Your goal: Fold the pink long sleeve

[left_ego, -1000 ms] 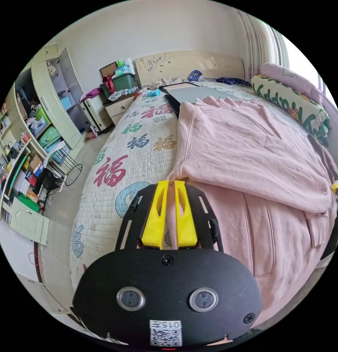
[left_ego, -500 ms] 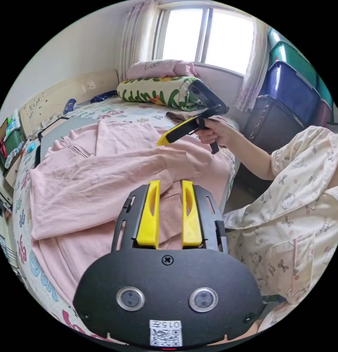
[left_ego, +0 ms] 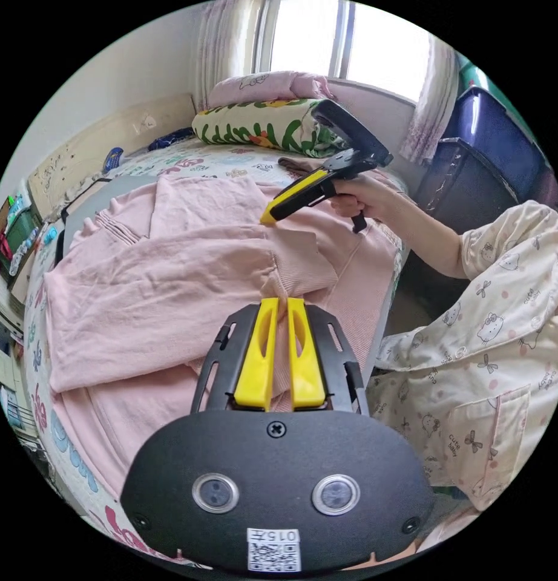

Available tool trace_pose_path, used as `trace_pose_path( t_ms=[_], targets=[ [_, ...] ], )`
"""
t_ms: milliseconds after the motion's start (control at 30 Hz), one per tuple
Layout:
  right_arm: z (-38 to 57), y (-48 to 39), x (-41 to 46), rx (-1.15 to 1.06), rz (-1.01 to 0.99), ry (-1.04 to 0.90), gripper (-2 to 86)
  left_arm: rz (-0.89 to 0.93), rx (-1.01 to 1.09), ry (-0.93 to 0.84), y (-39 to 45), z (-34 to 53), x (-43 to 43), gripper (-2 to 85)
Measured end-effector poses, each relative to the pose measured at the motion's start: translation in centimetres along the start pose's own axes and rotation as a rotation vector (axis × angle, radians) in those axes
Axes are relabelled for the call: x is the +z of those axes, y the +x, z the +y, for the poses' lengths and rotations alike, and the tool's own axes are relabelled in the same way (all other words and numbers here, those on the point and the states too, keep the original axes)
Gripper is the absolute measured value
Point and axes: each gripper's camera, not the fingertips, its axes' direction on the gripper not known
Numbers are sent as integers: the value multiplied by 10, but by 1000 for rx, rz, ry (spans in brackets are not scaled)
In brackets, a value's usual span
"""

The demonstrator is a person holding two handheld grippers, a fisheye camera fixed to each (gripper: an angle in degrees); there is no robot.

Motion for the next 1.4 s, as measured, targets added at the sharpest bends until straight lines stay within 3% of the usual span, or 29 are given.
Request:
trace_pose_path(
  t_ms=[100,200,300,400,533,633,867,1033,1100,1233,1400],
  targets=[
    [1,16,0,-1,-227,44,69,93,-35,12,-21,5,5,25],
    [0,20,17,-84,-401,-26,32,174,-47,12,-37,10,10,33],
    [1,15,28,-148,-217,-88,0,226,-26,4,-45,15,15,47],
    [-7,28,10,-174,-66,-11,6,264,-84,136,-74,26,-11,65],
    [-37,71,-15,-212,128,281,107,-59,-279,309,-167,41,-70,84],
    [-88,111,-10,-139,206,343,117,-274,-430,289,-253,35,-78,104],
    [-234,178,63,4,247,237,137,-297,-743,297,-386,17,-30,118],
    [-289,205,123,94,290,169,123,-387,-784,151,-399,3,35,112],
    [-313,214,152,111,302,-12,108,-395,-793,79,-398,6,66,104],
    [-318,217,153,114,316,-23,86,-461,-776,139,-372,15,77,85],
    [-320,211,139,91,318,-19,46,-410,-813,189,-362,33,84,41]
  ],
)
